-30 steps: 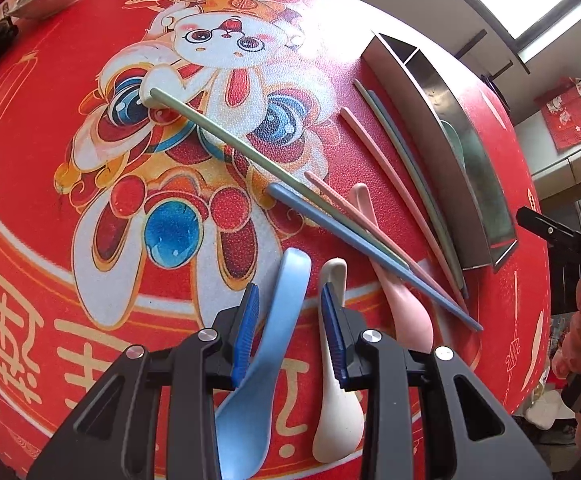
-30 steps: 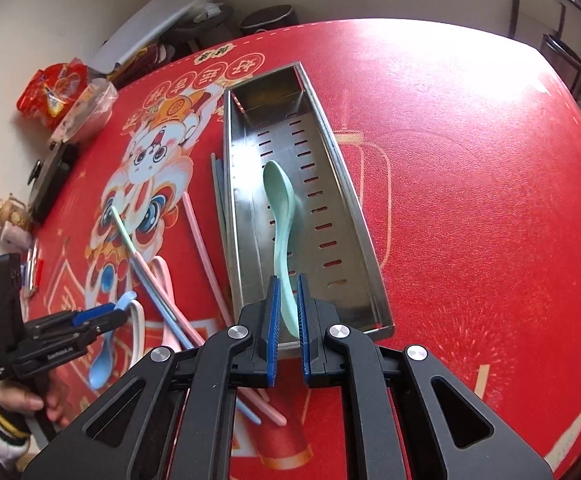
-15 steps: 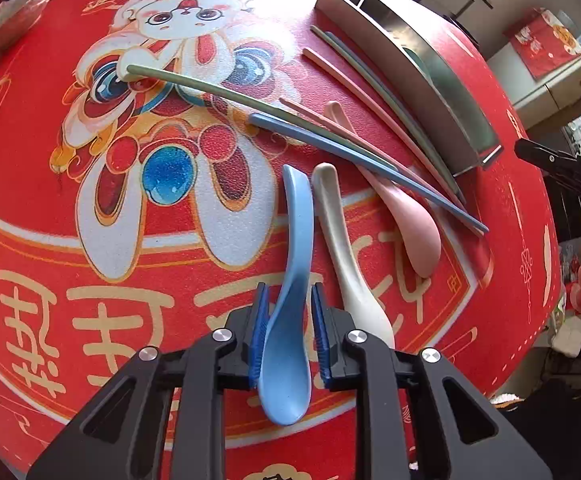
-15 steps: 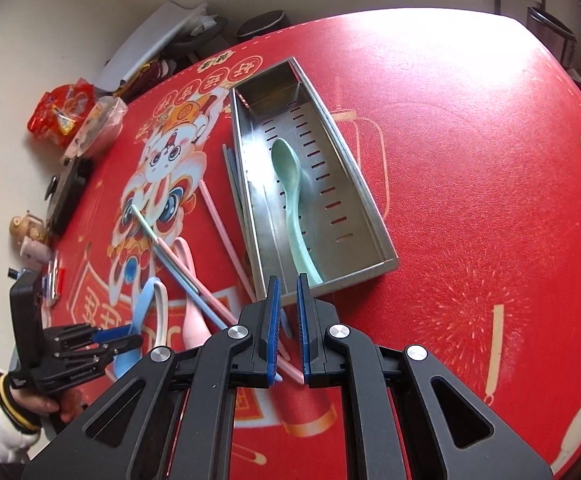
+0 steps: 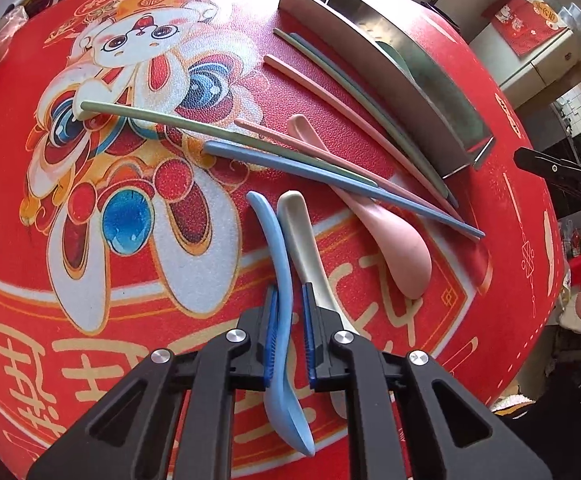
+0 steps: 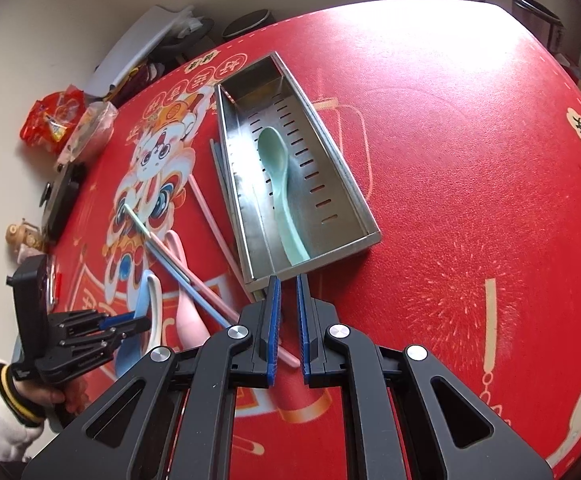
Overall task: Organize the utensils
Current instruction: 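Lower the mint green spoon into the steel tray and open the right gripper, then carry the blue spoon into the steel tray beside the mint spoon, release with left gripper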
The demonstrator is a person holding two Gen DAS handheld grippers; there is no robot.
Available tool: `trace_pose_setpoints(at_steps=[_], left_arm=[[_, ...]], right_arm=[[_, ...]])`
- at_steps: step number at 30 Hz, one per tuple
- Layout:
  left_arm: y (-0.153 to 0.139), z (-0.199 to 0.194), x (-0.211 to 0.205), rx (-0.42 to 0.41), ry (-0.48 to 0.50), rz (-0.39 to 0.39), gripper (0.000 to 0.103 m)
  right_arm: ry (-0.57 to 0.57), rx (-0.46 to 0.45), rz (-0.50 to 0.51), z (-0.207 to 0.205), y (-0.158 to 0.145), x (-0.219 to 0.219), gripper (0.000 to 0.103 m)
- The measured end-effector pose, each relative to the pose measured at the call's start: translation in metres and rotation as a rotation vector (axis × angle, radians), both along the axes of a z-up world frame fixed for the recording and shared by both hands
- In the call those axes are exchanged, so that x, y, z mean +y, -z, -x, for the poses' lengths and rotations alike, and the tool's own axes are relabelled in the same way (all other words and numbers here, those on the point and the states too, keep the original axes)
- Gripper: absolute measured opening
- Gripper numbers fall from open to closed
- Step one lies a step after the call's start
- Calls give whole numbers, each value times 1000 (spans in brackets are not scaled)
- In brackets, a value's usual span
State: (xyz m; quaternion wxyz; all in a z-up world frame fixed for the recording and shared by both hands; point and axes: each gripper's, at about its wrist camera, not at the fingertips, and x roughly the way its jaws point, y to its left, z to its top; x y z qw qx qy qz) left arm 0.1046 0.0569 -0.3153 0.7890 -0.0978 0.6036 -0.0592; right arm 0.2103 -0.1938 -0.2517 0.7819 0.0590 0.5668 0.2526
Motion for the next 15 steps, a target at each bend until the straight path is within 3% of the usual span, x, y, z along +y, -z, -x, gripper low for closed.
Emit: trace_pose_setpoints(at_steps=[7,15], left_arm=[[-17,11,25,-33,-116,81,6],[-72,-4,21,-141,-170,131,6]], right_arm=[[29,3,-17,0,-1,-8,9],[41,15,-33,-8,3,-11,9]])
